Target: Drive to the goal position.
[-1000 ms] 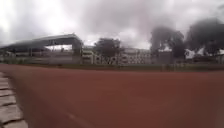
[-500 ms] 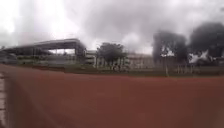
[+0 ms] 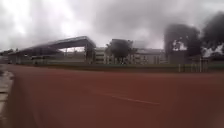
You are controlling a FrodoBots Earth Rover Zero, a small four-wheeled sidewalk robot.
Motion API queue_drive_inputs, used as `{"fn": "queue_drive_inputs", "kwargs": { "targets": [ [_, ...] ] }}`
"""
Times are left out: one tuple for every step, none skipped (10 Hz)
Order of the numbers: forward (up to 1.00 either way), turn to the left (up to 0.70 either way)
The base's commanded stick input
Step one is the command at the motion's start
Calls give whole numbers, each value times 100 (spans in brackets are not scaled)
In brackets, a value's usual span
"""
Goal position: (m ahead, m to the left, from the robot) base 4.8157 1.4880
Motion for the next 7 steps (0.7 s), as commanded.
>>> {"fn": "queue_drive_inputs", "kwargs": {
  "targets": [
    [70,35],
    [70,35],
    [70,35],
    [70,35],
    [70,35],
    [70,35],
    [70,35]
  ]
}}
